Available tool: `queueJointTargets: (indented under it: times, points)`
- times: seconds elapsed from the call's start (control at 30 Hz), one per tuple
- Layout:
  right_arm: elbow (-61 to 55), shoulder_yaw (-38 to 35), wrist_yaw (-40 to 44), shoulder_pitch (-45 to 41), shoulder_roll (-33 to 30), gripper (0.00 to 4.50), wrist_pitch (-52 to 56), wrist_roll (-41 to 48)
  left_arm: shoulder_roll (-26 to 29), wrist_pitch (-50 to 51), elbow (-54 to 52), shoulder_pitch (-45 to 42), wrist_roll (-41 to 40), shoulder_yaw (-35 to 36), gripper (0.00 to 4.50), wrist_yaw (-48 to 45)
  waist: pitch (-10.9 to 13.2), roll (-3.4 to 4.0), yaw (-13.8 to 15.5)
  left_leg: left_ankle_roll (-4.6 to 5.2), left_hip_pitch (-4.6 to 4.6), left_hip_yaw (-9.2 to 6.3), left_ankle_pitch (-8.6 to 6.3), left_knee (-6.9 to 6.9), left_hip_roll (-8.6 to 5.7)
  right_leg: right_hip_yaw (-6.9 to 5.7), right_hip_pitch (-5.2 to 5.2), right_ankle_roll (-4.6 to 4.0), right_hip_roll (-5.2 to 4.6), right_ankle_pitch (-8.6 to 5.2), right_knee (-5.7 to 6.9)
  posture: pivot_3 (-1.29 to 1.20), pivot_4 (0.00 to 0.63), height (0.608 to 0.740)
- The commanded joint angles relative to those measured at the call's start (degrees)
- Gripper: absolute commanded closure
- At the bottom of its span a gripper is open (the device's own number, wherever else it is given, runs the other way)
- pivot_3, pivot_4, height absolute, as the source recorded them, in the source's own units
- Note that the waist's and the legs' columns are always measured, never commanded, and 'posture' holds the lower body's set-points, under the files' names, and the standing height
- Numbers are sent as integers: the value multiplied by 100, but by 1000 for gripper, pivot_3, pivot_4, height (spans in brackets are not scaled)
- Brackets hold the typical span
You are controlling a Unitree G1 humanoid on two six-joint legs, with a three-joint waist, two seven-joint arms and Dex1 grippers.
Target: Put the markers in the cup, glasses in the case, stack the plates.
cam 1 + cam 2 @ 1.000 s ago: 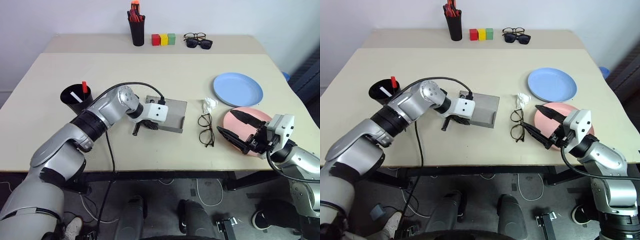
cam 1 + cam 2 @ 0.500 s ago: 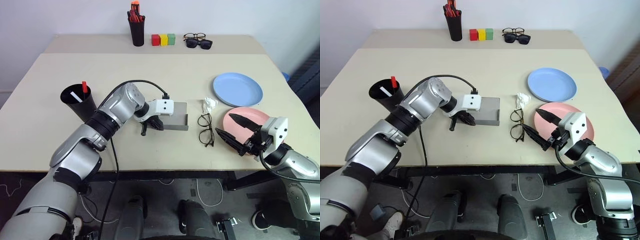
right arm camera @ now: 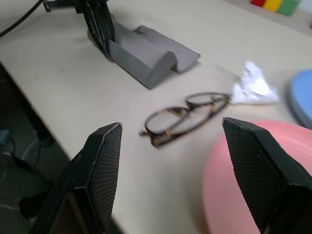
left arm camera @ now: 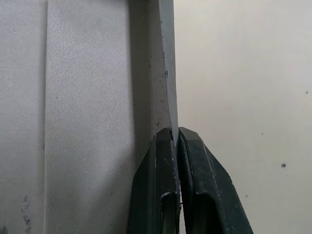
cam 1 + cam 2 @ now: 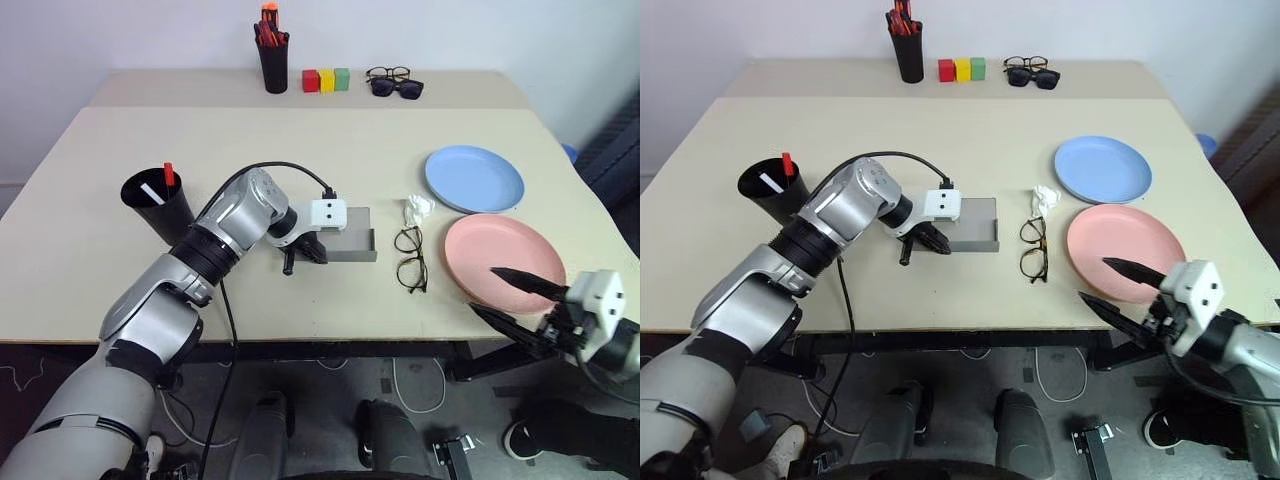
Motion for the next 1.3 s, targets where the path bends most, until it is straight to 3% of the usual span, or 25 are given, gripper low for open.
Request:
queueJointTargets:
  times: [0.03,0.07,0.17,0.37,0.5,0.7,0.87,0.97,1.13,1.3]
  points:
    - [-173,-317,77,103,-63,1136,-3,142,20,-11,-146,4,27,216,4450,16,0,0,2,0,1,0,0,4,0,0,0,0,0,0,5,0,150,740]
    - [-197,-338,65,109,-66,1136,24,147,20,10,-130,2,21,215,4450,-1,0,0,4,0,1,-1,0,9,1,0,0,-1,0,-1,10,0,150,740]
    - [-256,-364,38,101,-69,1136,105,160,13,7,-72,-11,49,224,3583,55,0,0,8,0,-3,-2,-1,25,1,0,0,-1,-1,-1,19,0,150,740]
    - [-446,-370,-138,109,-54,1136,356,178,62,-14,-146,18,64,291,592,14,0,0,10,1,-4,-2,-3,39,1,0,5,-2,-3,0,19,0,150,740]
    - [-628,-223,-618,-109,-9,1136,841,280,151,-94,-248,1,92,413,592,153,0,0,2,3,-4,-2,-4,38,1,1,2,-3,-3,0,22,0,150,740]
    - [-811,822,-1458,-1076,104,1136,2126,624,458,47,-1989,679,-815,2056,592,872,1,6,-29,3,-2,-3,-4,34,12,2,-4,-7,-3,2,30,0,150,740]
    - [-343,1467,-1323,-1698,43,1136,2522,563,983,196,-3346,1625,-1285,2671,592,948,-2,15,3,6,-1,1,-5,27,9,4,-4,-6,-1,1,30,0,150,740]
    - [204,1835,-1072,-2231,-8,1136,2757,534,1291,1145,-4316,2121,-2404,3422,592,728,1,11,-6,6,-4,-1,-4,48,7,4,2,-8,0,3,31,0,150,740]
    - [858,2072,-698,-2736,-81,1136,2731,366,1401,297,-5276,3105,-2589,4229,592,1325,-1,15,13,5,1,-2,-5,49,6,3,10,-9,-7,3,28,0,150,740]
    - [1984,2422,-272,-3373,-42,1136,2368,-84,2416,496,-5673,4392,-3225,4961,592,625,0,15,-87,5,2,5,-5,42,9,5,0,-11,2,5,31,0,150,740]
